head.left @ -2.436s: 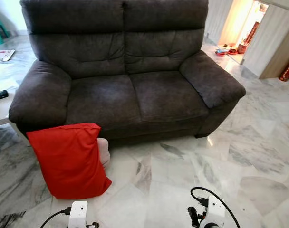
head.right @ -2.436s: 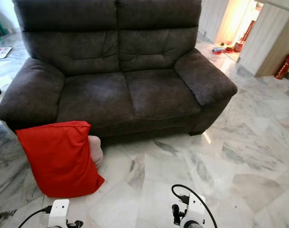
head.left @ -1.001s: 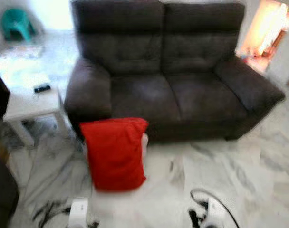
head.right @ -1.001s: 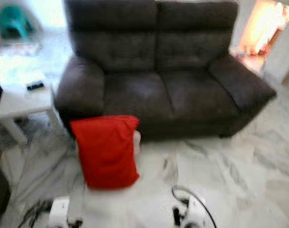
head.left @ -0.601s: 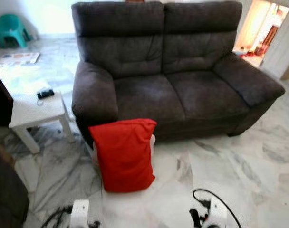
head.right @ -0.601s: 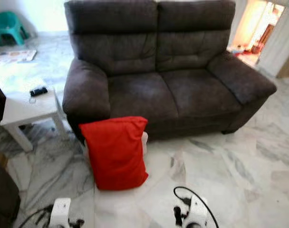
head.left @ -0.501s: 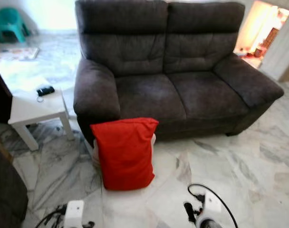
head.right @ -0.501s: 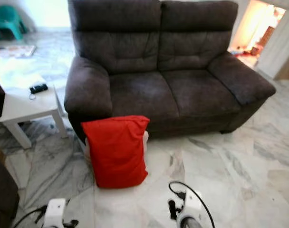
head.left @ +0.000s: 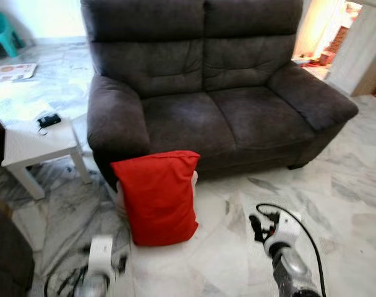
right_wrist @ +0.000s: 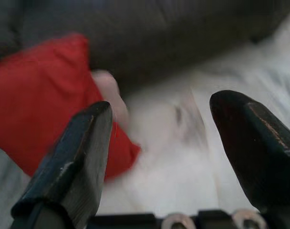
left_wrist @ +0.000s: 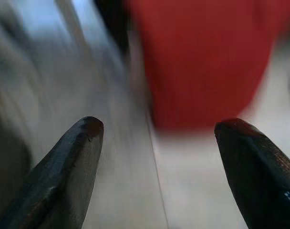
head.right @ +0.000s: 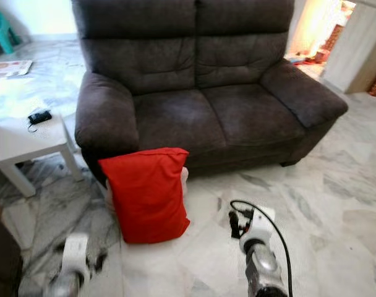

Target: Move the pillow to the sofa from floor

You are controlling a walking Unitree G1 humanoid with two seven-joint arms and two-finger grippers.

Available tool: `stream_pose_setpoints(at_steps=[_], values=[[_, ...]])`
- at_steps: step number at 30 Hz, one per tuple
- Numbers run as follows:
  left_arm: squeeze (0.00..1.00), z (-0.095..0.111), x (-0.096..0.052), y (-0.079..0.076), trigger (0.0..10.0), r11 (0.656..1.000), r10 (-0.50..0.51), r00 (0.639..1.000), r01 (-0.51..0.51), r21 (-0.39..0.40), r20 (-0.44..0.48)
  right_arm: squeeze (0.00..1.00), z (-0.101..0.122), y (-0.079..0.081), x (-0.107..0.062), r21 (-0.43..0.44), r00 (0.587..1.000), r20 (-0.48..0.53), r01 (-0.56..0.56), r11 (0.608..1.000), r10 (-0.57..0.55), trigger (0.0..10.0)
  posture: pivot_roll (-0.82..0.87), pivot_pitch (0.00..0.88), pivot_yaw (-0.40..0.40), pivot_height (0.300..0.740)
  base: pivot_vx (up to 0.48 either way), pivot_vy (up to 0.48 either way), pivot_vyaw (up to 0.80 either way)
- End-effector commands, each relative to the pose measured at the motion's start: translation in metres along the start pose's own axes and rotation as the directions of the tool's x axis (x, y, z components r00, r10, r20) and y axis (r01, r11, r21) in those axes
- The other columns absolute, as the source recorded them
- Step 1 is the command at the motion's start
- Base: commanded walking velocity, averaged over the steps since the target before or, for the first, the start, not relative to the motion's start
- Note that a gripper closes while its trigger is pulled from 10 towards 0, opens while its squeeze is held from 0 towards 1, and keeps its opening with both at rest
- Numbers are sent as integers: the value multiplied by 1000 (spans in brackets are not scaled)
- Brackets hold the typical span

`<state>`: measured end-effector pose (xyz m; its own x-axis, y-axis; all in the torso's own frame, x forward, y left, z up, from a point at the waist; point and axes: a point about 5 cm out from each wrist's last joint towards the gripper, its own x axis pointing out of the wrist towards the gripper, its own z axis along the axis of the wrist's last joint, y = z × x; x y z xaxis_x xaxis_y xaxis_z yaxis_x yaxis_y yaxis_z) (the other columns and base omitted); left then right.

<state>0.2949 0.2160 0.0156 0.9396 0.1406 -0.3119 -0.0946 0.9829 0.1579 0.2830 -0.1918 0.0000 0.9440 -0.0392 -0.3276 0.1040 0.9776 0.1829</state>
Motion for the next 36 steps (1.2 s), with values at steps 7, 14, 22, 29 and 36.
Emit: stream_pose_setpoints(at_steps=[7,14,22,29,36], values=[[0,73,1,17,10000,995,92,917,-95,-11,387,0,44,12,2,-12,963,259,-75,997,75,10000,-31,0,-51,740,0,0,0],[0,90,-8,22,10000,993,119,885,-116,-35,449,0,62,22,-2,-43,935,333,-110,993,118,10000,-26,0,-55,740,0,0,0],[0,97,-9,15,10000,994,111,889,-94,-60,444,0,71,21,-4,-38,932,342,-116,993,122,10000,-19,0,-61,740,0,0,500],[0,99,-9,16,10000,994,112,892,-91,-68,439,0,73,25,-2,-35,933,332,-136,990,140,10000,-20,0,-61,740,0,0,486],[0,103,-10,16,10000,994,107,894,-85,-70,436,0,80,29,-2,-30,927,342,-149,988,150,10000,-13,0,-60,740,322,0,0]])
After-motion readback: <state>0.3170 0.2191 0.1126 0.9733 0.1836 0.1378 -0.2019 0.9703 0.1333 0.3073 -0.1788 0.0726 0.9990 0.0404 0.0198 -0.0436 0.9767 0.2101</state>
